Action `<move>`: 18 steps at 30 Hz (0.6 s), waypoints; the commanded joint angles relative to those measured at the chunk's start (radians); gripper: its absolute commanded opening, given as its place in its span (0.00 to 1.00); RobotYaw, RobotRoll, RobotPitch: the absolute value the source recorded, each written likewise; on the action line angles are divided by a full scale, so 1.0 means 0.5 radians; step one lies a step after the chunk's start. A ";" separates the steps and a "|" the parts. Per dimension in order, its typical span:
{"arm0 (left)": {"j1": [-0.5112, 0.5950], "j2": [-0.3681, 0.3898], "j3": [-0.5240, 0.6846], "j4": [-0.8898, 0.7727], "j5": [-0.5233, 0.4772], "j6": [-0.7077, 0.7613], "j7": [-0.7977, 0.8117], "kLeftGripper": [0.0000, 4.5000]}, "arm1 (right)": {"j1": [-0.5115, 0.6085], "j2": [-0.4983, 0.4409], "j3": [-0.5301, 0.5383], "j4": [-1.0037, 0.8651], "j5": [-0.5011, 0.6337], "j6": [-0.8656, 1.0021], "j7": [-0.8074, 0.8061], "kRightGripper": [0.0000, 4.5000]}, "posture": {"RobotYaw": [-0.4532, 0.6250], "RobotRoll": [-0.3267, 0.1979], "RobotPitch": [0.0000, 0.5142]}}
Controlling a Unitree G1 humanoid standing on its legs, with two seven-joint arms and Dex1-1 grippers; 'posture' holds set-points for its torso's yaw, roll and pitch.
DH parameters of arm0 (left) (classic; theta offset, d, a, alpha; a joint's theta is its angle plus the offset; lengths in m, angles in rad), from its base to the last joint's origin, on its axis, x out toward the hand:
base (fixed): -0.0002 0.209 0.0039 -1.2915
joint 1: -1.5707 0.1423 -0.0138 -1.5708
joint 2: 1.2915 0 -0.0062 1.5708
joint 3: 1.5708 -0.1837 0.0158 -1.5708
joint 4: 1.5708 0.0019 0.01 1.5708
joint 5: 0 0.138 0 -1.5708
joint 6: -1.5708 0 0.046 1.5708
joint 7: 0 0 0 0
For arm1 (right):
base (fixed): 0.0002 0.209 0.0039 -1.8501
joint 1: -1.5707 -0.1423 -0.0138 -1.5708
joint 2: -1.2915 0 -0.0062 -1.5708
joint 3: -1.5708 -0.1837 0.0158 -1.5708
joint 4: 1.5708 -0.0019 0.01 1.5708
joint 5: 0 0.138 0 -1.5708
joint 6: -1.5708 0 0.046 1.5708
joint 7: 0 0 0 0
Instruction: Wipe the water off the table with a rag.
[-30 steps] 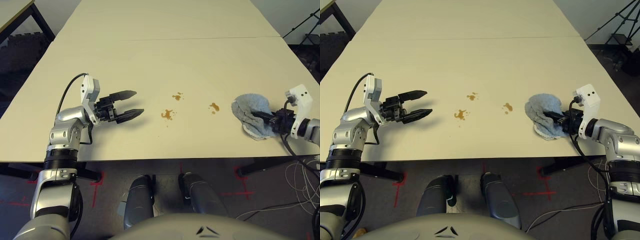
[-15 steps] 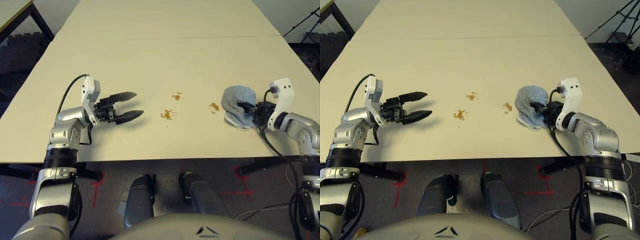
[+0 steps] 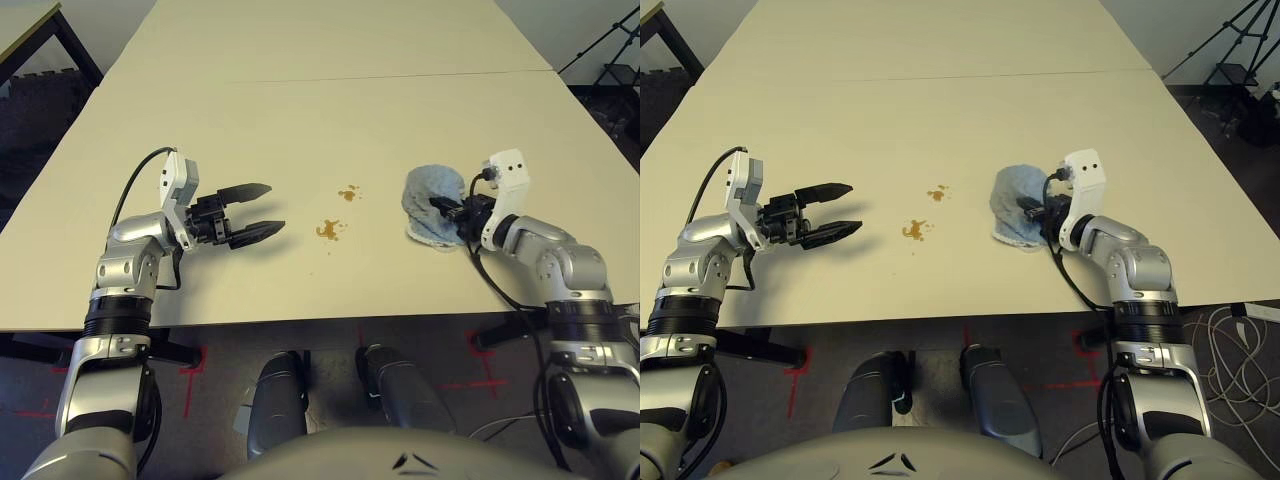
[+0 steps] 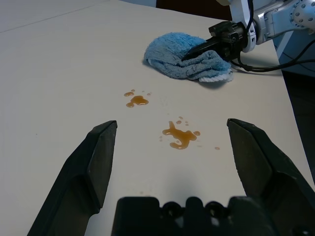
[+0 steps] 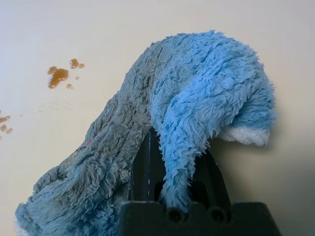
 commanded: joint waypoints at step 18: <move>0.002 0.002 -0.025 0.021 0.012 -0.011 -0.004 1.00 | -0.245 -0.474 -0.100 0.619 -0.111 -0.286 0.054 0.03 | 0.23 0.62 0.26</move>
